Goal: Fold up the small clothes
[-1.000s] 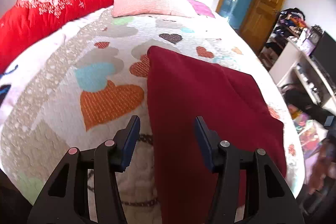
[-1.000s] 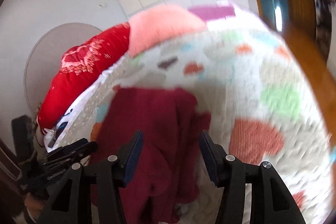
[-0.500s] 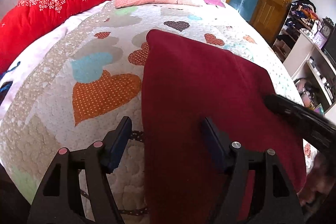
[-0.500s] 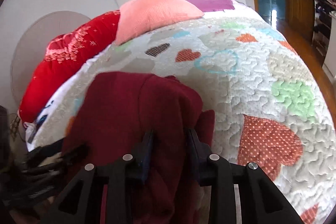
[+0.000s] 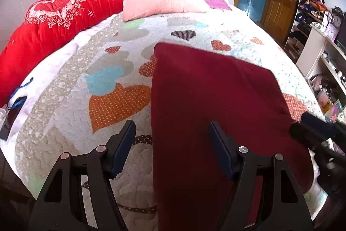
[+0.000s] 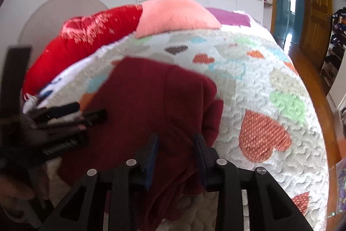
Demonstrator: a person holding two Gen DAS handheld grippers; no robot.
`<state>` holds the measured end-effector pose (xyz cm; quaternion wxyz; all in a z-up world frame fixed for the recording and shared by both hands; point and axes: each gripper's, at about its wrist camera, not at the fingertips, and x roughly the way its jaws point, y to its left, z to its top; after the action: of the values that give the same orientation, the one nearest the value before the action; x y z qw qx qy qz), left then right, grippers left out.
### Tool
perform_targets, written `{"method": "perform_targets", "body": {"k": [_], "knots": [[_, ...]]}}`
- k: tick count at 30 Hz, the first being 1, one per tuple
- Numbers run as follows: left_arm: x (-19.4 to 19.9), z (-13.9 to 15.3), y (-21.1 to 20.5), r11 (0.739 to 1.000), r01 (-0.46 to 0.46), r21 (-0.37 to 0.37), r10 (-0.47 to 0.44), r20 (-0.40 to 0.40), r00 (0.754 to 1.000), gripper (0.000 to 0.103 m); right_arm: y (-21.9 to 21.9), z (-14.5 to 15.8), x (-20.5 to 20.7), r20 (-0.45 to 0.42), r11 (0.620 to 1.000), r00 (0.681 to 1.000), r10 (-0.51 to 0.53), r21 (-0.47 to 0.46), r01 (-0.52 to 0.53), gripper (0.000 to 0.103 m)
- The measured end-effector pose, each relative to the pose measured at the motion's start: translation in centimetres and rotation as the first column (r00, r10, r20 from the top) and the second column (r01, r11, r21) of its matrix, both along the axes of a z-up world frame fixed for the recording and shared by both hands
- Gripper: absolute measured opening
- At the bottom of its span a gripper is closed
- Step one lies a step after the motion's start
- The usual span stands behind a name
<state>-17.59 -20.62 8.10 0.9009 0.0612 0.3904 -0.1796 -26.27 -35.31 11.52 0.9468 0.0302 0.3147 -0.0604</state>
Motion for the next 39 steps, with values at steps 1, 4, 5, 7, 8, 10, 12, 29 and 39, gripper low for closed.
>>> {"method": "perform_targets", "body": {"k": [1,4,5,7,8,10,12,29,39], "knots": [[-0.1,0.3,0.2,1.0,-0.004,-0.011,0.004,0.007,1.0,0.07,0.2,0.6,-0.5,0.022,1.0,1.0,0.006,-0.001,-0.006,0.037],[-0.8,1.2,0.7,0.999,-0.011,-0.045,0.013,0.034,0.999,0.07,0.8,2.3,-2.0,0.094,1.0,0.995,0.014,-0.003,-0.013,0.051],[-1.0,1.5,0.9,0.999,-0.011,-0.049,0.013,0.043,0.999,0.07,1.0,2.6,-2.2,0.109,1.0,0.994,0.012,-0.004,-0.012,0.051],[-1.2,2.1,1.0,0.999,-0.011,-0.05,0.014,0.055,0.998,0.07,1.3,3.1,-2.6,0.126,1.0,0.992,0.005,-0.008,-0.004,0.052],[-1.3,2.3,1.1,0.999,-0.012,-0.052,0.015,0.063,0.998,0.07,1.4,3.3,-2.7,0.128,1.0,0.992,-0.003,-0.01,0.004,0.052],[-1.7,2.7,1.4,0.998,-0.02,-0.059,0.025,0.085,0.996,0.07,1.5,3.4,-2.7,0.128,1.0,0.992,-0.018,-0.016,0.02,0.052],[-2.0,3.0,1.7,0.998,-0.023,-0.066,0.029,0.099,0.995,0.07,1.5,3.4,-2.7,0.127,1.0,0.992,-0.025,-0.014,0.026,0.053],[-2.3,3.5,2.0,0.997,-0.036,-0.063,0.044,0.135,0.99,0.07,1.3,2.6,-2.3,0.103,0.999,0.993,-0.054,0.005,0.054,0.067],[-2.5,3.5,2.0,0.998,-0.042,-0.051,0.049,0.144,0.988,0.07,1.1,2.3,-2.1,0.094,0.999,0.994,-0.048,0.008,0.048,0.067]]}}
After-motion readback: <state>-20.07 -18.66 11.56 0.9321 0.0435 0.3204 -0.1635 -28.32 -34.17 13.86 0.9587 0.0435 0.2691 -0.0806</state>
